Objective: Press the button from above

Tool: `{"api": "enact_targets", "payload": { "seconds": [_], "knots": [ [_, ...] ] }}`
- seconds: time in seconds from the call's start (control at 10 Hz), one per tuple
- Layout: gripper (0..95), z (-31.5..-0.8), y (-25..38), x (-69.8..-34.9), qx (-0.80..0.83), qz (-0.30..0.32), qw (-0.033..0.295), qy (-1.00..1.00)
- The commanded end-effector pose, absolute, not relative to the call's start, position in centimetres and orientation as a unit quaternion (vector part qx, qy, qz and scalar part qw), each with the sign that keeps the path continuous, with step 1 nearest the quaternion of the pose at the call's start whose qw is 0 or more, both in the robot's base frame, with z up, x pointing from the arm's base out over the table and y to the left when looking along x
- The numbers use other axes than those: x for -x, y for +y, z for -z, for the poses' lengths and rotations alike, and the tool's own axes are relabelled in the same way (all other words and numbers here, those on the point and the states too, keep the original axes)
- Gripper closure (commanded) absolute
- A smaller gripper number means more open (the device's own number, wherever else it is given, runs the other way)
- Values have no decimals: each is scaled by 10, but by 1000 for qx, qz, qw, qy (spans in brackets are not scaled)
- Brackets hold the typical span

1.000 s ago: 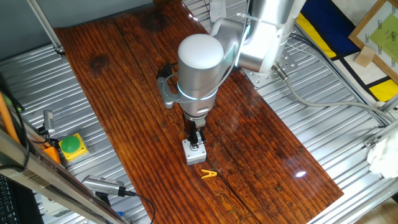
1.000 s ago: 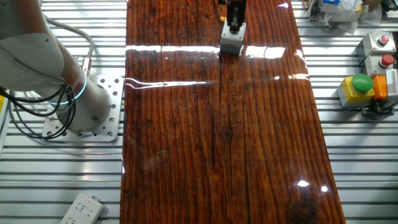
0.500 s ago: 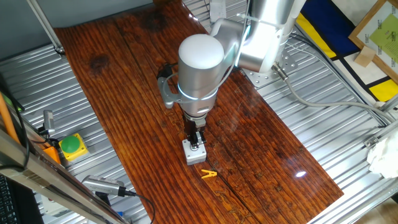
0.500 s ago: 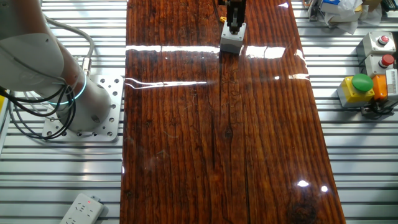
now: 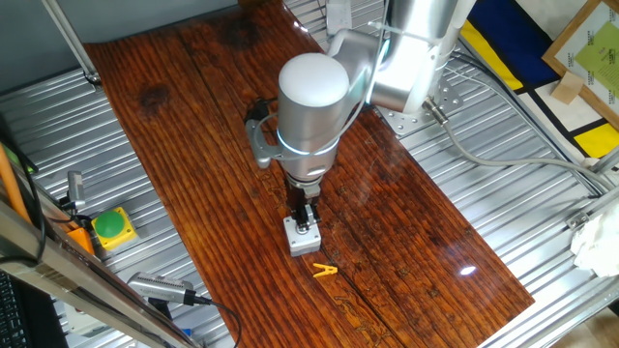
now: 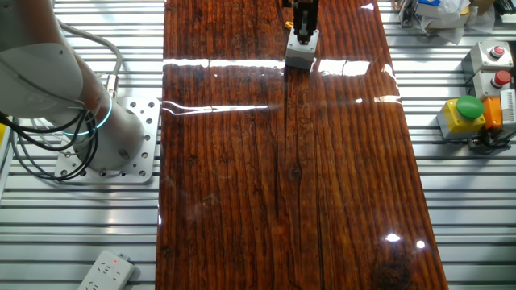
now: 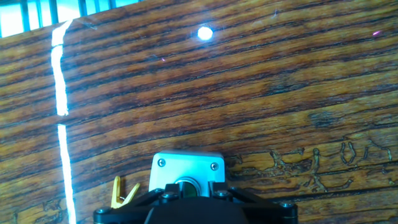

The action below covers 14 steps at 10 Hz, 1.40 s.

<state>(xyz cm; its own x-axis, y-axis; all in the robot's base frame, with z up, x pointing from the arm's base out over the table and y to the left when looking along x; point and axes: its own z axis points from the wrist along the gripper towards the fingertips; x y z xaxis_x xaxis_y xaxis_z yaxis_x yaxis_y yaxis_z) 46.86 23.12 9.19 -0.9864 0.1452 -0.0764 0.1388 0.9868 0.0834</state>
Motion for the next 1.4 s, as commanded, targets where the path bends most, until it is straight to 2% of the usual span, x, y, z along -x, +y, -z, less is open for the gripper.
{"api": "enact_targets", "payload": {
  "seconds": [0.1, 0.5, 0.6, 0.9, 1.4],
  "knots": [
    [950, -90, 231, -469, -71, -39, 41, 996],
    [950, -88, 231, -468, -70, -43, 44, 996],
    [760, -90, 231, -469, -70, -45, 43, 996],
    [760, -104, 229, -470, -68, -42, 33, 996],
    [760, -104, 229, -470, -69, -43, 34, 996]
  ]
}}
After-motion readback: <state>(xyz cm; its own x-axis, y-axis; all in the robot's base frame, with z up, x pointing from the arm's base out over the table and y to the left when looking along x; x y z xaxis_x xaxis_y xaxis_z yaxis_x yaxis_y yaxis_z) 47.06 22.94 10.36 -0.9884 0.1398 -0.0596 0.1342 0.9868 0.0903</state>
